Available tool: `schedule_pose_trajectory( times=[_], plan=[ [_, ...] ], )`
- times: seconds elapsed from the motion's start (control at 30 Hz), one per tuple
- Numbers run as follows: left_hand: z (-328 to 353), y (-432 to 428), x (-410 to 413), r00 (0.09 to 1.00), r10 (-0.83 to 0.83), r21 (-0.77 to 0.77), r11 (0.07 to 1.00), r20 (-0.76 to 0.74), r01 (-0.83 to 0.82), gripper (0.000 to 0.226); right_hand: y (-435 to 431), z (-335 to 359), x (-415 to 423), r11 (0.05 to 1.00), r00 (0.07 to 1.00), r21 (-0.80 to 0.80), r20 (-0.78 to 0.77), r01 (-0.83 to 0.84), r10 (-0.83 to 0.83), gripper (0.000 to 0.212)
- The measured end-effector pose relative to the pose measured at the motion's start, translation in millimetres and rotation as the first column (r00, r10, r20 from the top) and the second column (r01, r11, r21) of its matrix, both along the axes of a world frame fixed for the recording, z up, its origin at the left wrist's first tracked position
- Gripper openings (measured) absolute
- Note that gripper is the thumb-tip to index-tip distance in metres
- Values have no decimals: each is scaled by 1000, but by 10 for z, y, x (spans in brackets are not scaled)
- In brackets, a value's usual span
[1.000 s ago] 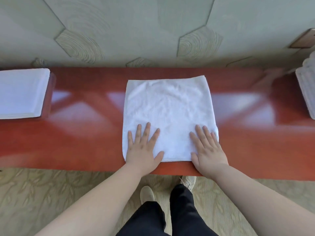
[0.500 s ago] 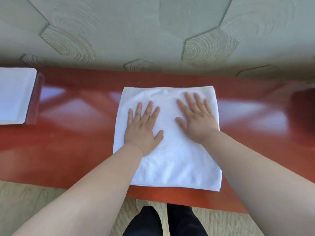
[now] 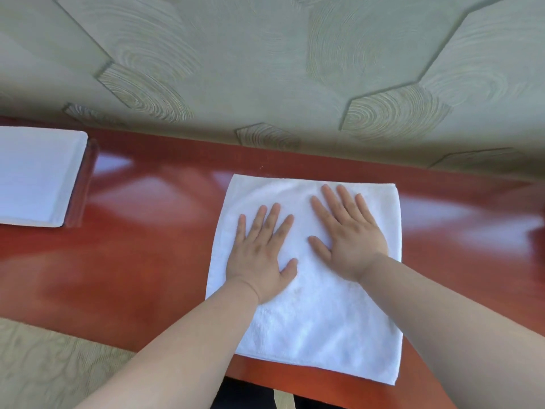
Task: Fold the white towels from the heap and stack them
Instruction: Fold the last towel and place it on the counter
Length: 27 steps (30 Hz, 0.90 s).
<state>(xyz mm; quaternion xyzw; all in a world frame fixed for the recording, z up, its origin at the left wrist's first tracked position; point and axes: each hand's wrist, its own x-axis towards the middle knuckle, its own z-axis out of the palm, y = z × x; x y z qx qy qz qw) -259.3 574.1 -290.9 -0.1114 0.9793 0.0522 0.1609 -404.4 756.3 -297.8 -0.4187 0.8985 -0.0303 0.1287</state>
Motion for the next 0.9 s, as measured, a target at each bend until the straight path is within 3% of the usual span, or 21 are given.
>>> schedule_pose_trajectory(
  times=[0.27,0.37,0.43,0.57,0.7,0.8,0.9],
  plan=[
    [51,32,-77,995,-81,-13,997,65,82,86,13,25,-2,1000,999,14,-30,12,-11,92],
    [-17,-166,-338,961,-275,31,961,-25,276,84,13,-9,-1,1000,999,-14,-45,13,-13,92],
    [-58,-476,-539,945,-312,48,947,-96,318,80,14,-11,-8,1000,998,-19,-56,14,-15,91],
    [-98,-973,-650,990,-120,5,993,-78,120,77,9,-23,-8,1000,998,-17,-62,16,-17,92],
    [-39,-863,-662,986,114,28,993,-125,-111,80,15,-17,-12,1000,998,3,-60,22,-22,92],
    [-64,-747,-613,991,-33,11,999,-132,35,74,10,-18,-18,1000,998,10,-60,25,-24,93],
    [-105,-781,-599,995,-37,-14,999,-98,36,74,15,-35,-24,999,998,-3,-56,35,-35,92]
  ],
)
